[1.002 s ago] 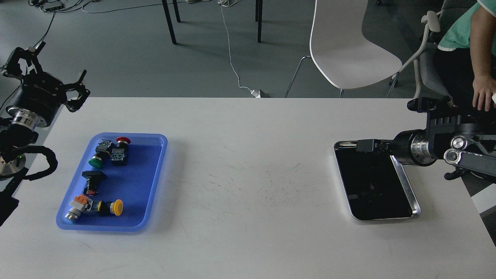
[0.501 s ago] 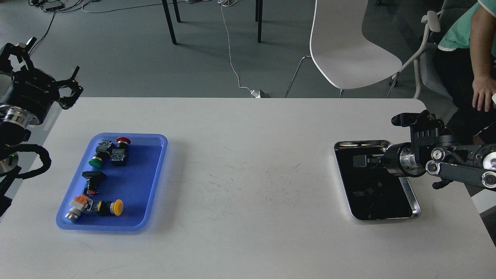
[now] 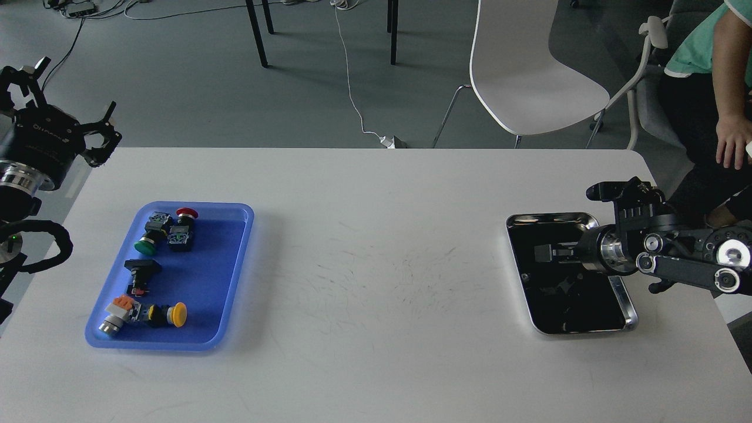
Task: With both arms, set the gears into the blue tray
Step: 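Grasp the small black round part in the metal tray with right gripper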
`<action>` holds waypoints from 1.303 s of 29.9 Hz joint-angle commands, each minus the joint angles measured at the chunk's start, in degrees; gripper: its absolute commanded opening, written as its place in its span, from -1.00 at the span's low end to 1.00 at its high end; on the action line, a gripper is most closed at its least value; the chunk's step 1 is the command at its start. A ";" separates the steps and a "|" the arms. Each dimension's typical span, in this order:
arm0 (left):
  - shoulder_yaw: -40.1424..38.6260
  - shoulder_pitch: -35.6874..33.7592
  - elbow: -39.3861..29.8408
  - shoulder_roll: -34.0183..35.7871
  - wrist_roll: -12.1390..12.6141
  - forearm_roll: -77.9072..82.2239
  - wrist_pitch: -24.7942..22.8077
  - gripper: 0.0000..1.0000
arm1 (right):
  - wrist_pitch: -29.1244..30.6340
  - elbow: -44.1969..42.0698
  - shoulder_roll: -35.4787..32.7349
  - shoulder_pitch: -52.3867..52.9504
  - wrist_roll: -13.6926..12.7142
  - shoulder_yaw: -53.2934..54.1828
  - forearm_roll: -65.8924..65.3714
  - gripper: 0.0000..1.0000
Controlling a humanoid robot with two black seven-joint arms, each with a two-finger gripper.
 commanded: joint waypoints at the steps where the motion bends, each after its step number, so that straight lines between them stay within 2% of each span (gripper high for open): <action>1: 0.00 0.01 0.01 0.02 0.00 0.00 0.01 0.97 | 0.01 -0.28 0.16 -0.04 0.01 0.00 0.00 0.53; 5: 0.00 0.01 0.01 0.10 -0.09 0.00 0.14 0.97 | 0.09 -0.28 0.16 0.05 0.19 -0.18 0.00 0.30; 8: 0.00 0.01 0.01 0.19 -0.09 0.00 0.14 0.97 | 0.36 -0.28 0.07 0.05 0.45 -0.26 -0.08 -0.07; 12: 0.00 0.01 0.01 0.28 -0.09 0.00 0.23 0.97 | 1.41 -0.28 0.07 0.05 0.54 -1.14 0.00 -0.23; 14: 0.00 0.01 0.01 0.37 0.00 0.00 0.23 0.97 | 1.41 -0.28 0.07 0.05 0.63 -1.23 0.00 -0.48; 17: 0.00 0.01 0.01 0.37 -0.01 0.00 0.23 0.97 | 1.68 -0.19 0.07 0.14 0.80 -1.23 0.00 -0.73; 21: 0.00 0.01 0.01 0.37 0.00 0.00 0.23 0.97 | 1.76 -0.19 -0.02 0.40 0.81 -1.23 0.00 -0.94; 39: 0.00 0.01 0.01 0.63 0.00 0.00 0.32 0.97 | 1.68 1.65 -0.28 6.55 0.81 -1.06 0.97 -0.96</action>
